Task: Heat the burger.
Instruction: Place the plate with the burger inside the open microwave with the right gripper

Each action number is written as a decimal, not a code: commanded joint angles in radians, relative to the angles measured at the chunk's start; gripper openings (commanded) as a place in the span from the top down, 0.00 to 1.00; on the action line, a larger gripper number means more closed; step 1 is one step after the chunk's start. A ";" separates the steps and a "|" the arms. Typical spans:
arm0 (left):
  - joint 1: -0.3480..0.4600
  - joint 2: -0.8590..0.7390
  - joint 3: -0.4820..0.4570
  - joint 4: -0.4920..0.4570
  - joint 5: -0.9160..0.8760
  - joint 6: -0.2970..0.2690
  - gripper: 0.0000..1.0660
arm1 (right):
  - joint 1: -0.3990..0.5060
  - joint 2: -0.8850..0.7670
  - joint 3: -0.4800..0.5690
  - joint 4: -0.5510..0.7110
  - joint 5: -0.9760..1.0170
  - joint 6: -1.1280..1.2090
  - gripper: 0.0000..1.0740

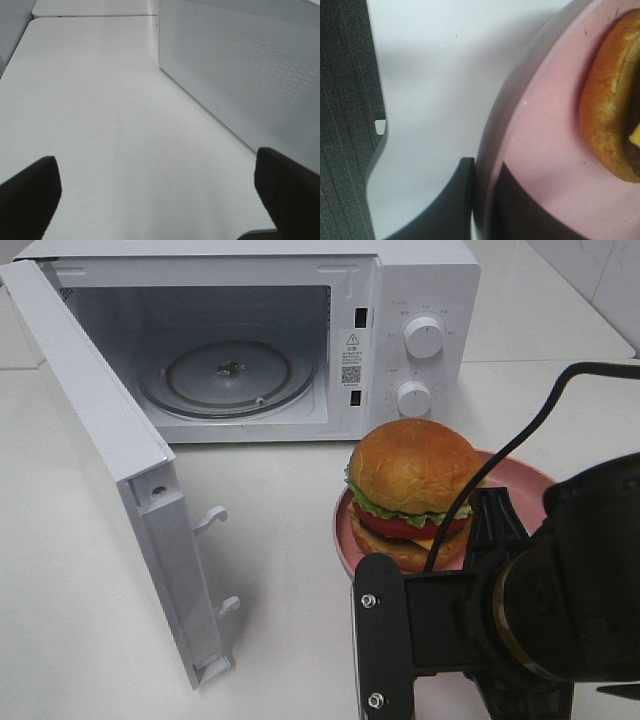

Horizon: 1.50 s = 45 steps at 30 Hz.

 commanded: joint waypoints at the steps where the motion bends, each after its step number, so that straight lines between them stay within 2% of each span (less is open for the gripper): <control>1: -0.001 -0.024 -0.002 -0.001 -0.014 -0.004 0.08 | 0.002 -0.007 0.002 -0.054 -0.016 -0.009 1.00; 10: -0.001 -0.024 -0.002 -0.001 -0.014 -0.004 0.08 | -0.004 -0.007 0.002 -0.038 -0.101 -0.054 0.99; 20: -0.001 -0.024 -0.002 -0.001 -0.014 -0.004 0.08 | -0.156 -0.007 0.001 -0.018 -0.187 -0.353 0.99; 26: -0.001 -0.024 -0.002 -0.001 -0.014 -0.004 0.08 | -0.183 -0.020 0.000 0.008 -0.224 -0.435 0.99; 28: -0.001 -0.024 -0.002 -0.001 -0.014 -0.004 0.08 | -0.224 -0.050 0.000 0.053 -0.255 -0.542 0.99; 31: -0.001 -0.024 -0.002 -0.001 -0.014 -0.004 0.08 | -0.237 -0.058 0.000 0.065 -0.259 -0.573 0.99; 33: -0.001 -0.024 -0.002 -0.001 -0.014 -0.004 0.08 | -0.288 -0.086 0.000 0.129 -0.269 -0.719 0.99; 35: -0.001 -0.024 -0.002 -0.001 -0.014 -0.004 0.08 | -0.303 -0.092 0.000 0.151 -0.269 -0.754 0.99; 36: -0.001 -0.024 -0.002 -0.001 -0.014 -0.004 0.08 | -0.331 -0.100 0.000 0.206 -0.269 -0.846 0.99; 39: -0.001 -0.024 -0.002 -0.001 -0.014 -0.004 0.08 | -0.344 -0.102 0.000 0.234 -0.266 -0.895 0.99; 41: -0.001 -0.022 -0.002 -0.001 -0.014 -0.004 0.08 | -0.397 -0.104 0.000 0.322 -0.249 -1.048 0.99; 45: -0.001 -0.018 -0.002 -0.001 -0.014 -0.004 0.08 | -0.429 -0.105 0.000 0.355 -0.249 -1.117 0.99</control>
